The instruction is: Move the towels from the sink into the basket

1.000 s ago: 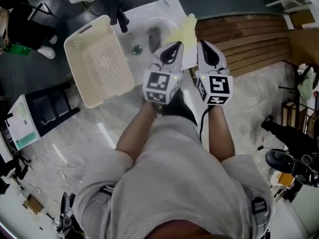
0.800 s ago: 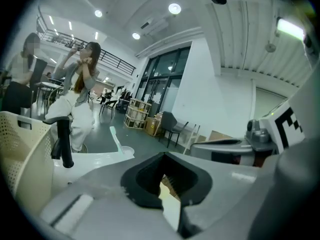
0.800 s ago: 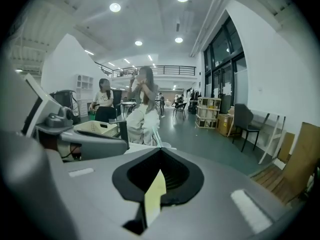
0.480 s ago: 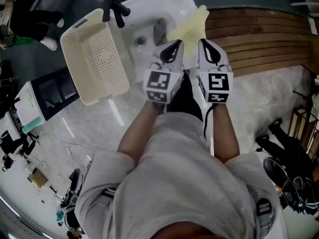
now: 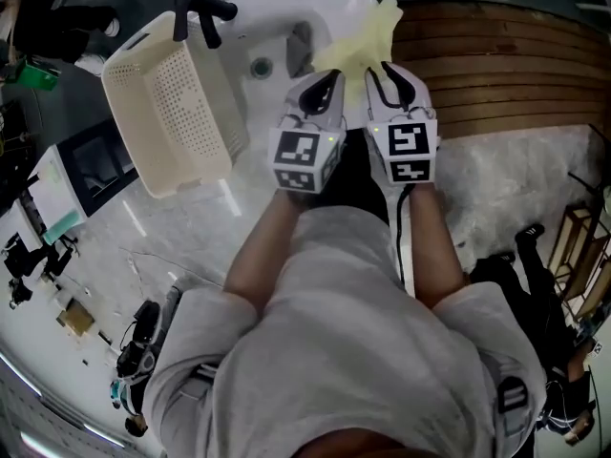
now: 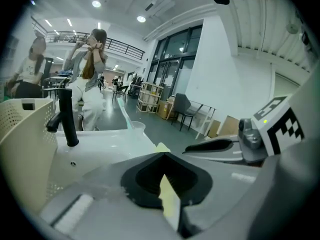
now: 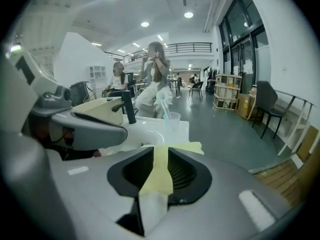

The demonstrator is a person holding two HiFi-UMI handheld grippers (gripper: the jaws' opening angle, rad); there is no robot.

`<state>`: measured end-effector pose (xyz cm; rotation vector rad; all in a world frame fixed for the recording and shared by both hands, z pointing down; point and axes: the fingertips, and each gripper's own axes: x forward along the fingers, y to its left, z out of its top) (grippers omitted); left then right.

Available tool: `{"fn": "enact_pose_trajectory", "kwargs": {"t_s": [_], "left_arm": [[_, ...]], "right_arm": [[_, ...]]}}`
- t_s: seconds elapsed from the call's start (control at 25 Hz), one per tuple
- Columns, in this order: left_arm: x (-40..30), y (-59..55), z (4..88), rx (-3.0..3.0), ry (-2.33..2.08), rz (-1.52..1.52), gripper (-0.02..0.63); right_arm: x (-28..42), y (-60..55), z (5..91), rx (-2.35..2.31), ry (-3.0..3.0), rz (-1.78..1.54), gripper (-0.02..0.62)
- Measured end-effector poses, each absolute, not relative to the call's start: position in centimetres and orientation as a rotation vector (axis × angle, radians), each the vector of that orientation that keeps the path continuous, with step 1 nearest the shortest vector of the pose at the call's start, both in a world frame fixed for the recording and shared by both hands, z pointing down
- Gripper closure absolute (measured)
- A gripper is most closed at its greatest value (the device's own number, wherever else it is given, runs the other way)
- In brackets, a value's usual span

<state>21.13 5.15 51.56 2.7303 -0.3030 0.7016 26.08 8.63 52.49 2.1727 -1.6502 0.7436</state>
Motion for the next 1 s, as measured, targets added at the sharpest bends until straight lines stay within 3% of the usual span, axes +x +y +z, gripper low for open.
{"fn": "enact_pose_trajectory", "kwargs": {"t_s": [0.68, 0.76, 0.88, 1.0], "left_arm": [[21.6, 3.3, 53.3, 2.674, -0.409, 0.725, 0.589], [21.6, 3.4, 53.4, 2.665, -0.420, 0.725, 0.589], [21.4, 3.4, 53.4, 2.667, -0.431, 0.727, 0.589], [21.1, 3.4, 53.3, 2.670, -0.449, 0.721, 0.589]], "right_arm": [[27.1, 7.1, 57.9, 1.937, -1.648, 0.839, 0.485], [27.1, 7.3, 58.4, 1.920, -1.648, 0.853, 0.497], [27.4, 7.4, 58.4, 1.932, -1.636, 0.828, 0.583], [27.3, 7.3, 57.9, 1.941, -1.648, 0.801, 0.584]]}}
